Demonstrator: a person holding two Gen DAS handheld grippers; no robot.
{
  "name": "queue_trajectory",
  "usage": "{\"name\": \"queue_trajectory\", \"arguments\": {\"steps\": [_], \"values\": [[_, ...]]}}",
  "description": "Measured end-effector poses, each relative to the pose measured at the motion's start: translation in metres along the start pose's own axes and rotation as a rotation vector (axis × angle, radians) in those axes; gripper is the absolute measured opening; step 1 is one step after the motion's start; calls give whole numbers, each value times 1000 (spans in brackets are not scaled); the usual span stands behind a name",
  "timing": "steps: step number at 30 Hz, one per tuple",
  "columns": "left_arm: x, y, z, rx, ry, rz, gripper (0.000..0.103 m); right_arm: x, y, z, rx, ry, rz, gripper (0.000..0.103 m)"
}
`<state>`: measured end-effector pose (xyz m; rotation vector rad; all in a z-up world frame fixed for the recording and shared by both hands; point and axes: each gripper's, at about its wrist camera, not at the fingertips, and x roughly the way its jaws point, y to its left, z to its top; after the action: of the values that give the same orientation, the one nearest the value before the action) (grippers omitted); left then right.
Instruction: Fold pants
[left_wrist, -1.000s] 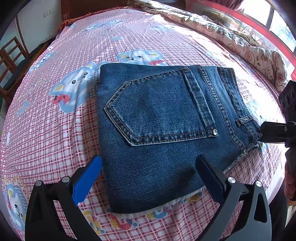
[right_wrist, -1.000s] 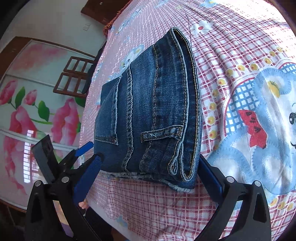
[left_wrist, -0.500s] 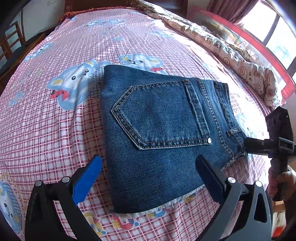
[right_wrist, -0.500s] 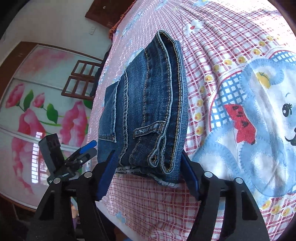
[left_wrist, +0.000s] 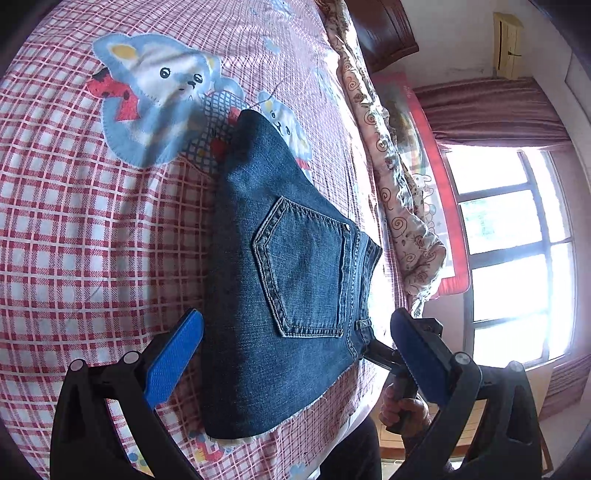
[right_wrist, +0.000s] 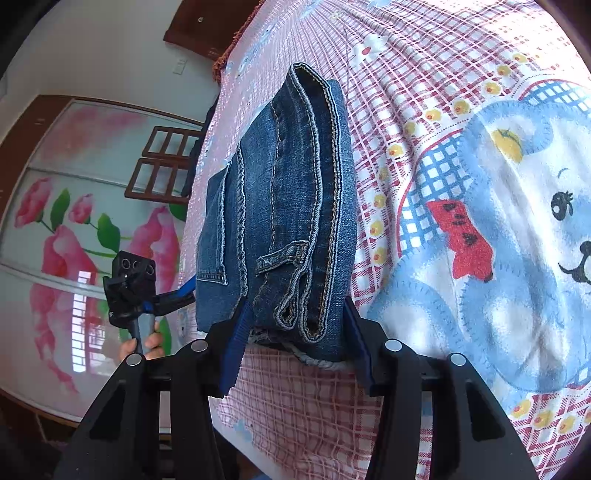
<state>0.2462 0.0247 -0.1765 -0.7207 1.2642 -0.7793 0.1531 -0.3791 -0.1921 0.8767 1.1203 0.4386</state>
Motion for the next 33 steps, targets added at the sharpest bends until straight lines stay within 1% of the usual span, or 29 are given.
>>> {"name": "queue_trajectory", "arguments": {"steps": [1,3,6,7,10,11,12,13,14,18,20,22,23,25,27,29,30,31,32,33], "values": [[4,0,-2,-2,9,5,101,1,0,0,1,0,0,49],[13,3,-3,-12,35,-46,101,2,2,0,3,2,-1,49],[29,2,-3,3,53,16,101,3,2,1,6,1,-2,49],[32,-1,-3,21,55,24,101,3,2,1,5,1,-3,49],[44,-12,-6,79,80,101,101,3,1,1,8,1,0,49],[46,-15,-7,96,95,99,101,3,1,1,8,0,2,49],[46,-15,-5,88,113,68,101,3,0,1,8,1,4,49],[45,-12,-3,54,131,9,101,3,0,2,11,0,8,49],[44,-9,-2,26,131,-37,101,2,-2,2,17,-2,14,49],[35,-2,1,-23,123,-77,100,-1,-12,3,46,-10,49,49],[32,2,0,-35,118,-56,91,-4,-18,3,79,-18,83,49],[25,11,-2,-52,111,-34,74,-8,-26,4,130,-33,137,49],[24,14,-3,-64,108,-27,70,-10,-31,4,151,-40,167,50],[22,21,-3,-87,105,-3,49,-13,-38,4,185,-56,207,50],[24,25,-4,-97,107,11,43,-14,-39,4,193,-55,209,51],[26,24,-5,-91,110,33,43,-13,-36,6,198,-42,168,52],[27,21,-5,-83,111,48,43,-12,-34,7,204,-34,143,56],[27,20,-4,-81,111,61,45,-11,-30,8,197,-27,128,59],[29,21,-3,-91,117,54,49,-8,-25,9,179,-11,100,61],[29,20,-2,-102,120,28,60,-5,-19,11,163,9,63,64]]}}
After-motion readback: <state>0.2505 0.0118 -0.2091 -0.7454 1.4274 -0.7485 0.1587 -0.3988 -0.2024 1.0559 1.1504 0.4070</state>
